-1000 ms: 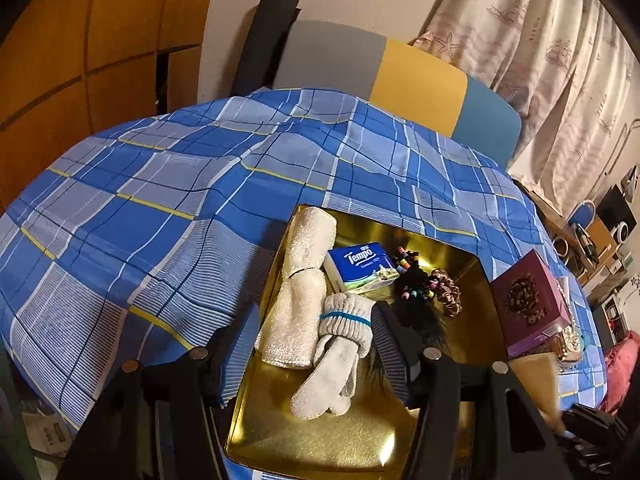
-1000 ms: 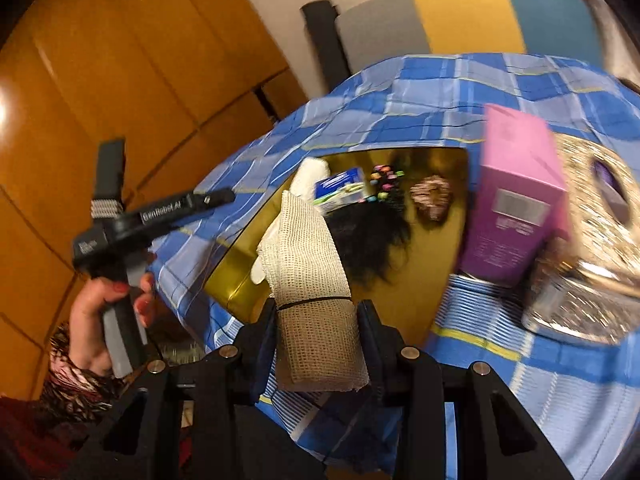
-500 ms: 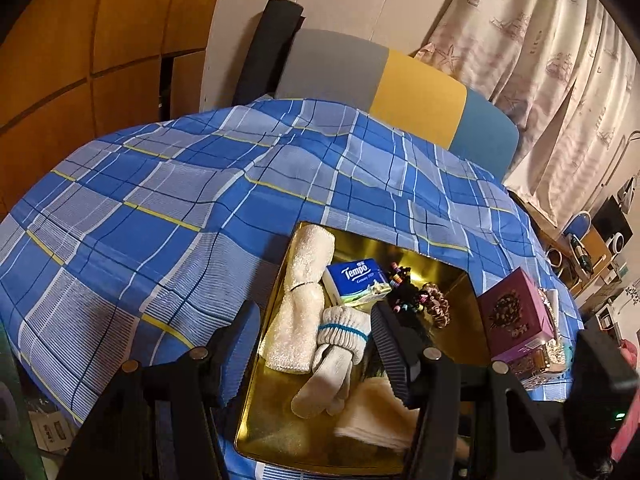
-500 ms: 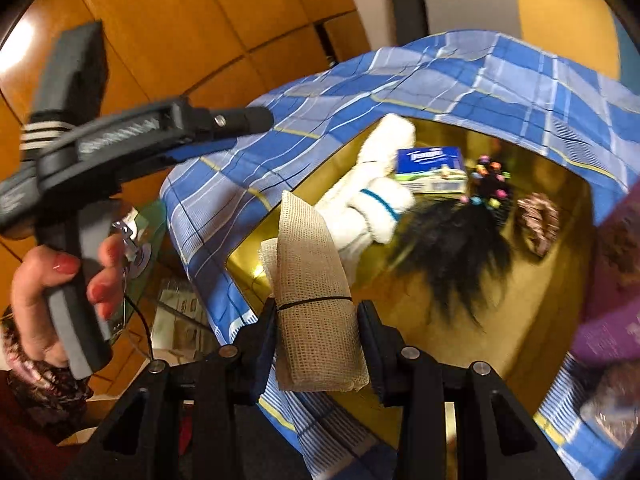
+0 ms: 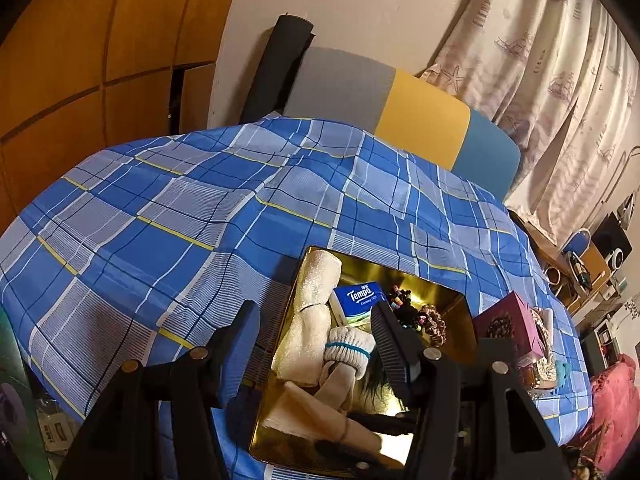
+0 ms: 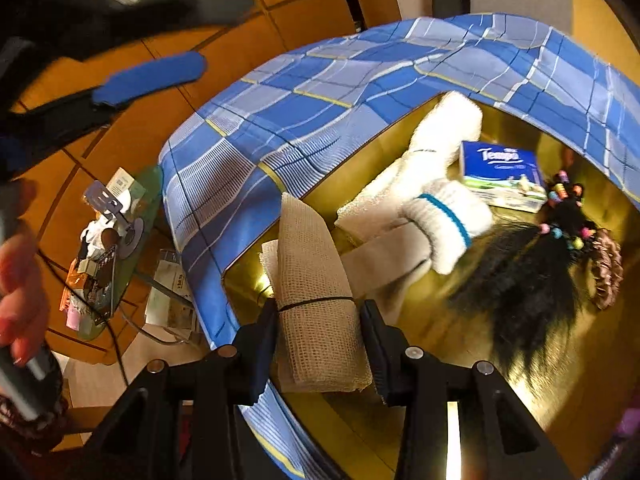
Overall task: Organize soft objects
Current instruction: 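Lower the beige knit tube into the gold tray and open the right tool, then move both tools back over the remaining plush toys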
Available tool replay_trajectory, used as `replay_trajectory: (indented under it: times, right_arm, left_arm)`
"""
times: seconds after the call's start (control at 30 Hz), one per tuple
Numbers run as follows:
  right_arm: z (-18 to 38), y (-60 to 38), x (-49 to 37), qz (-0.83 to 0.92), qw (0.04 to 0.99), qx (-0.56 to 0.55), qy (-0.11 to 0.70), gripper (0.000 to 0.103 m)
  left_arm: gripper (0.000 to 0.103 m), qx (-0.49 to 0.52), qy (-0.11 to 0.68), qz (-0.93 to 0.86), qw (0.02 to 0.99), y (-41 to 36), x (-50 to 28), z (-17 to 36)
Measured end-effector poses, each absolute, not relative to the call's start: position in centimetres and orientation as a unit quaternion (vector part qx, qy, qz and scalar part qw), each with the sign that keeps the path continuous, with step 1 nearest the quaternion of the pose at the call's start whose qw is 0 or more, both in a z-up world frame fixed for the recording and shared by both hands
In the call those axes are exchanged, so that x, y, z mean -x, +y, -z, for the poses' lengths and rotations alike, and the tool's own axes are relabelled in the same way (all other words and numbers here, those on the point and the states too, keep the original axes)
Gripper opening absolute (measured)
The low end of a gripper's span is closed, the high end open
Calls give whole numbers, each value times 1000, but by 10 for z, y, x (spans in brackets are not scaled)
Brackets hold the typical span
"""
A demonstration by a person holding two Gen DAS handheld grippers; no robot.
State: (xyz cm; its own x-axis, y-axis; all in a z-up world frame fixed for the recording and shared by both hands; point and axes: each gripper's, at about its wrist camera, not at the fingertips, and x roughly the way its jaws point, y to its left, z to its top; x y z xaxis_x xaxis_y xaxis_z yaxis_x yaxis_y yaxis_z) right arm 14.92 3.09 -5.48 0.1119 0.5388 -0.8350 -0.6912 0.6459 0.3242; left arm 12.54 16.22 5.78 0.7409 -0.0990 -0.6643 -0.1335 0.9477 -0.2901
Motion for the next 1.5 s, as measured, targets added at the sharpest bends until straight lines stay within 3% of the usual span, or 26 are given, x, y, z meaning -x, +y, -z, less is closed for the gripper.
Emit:
replay_trajectory:
  times: [0.2,0.8,1.2,1.5]
  right_arm:
    - [64,35,-147,-417,736,66,530,54]
    - [22,-25,-127,-378,795,17,475,55]
    - [-28,-141,-85,-300,871,-42,387,55]
    - [-25,-260,-60,-170,903,-98,381,55]
  left_arm:
    - [59,168,363,-7,916,162,-126,-56]
    - [59,161,378,15,911,142,-127,-45]
    - [59,196,325,85,921,110,-110,-52]
    - [59,143,334,166,917,47,-98,-41]
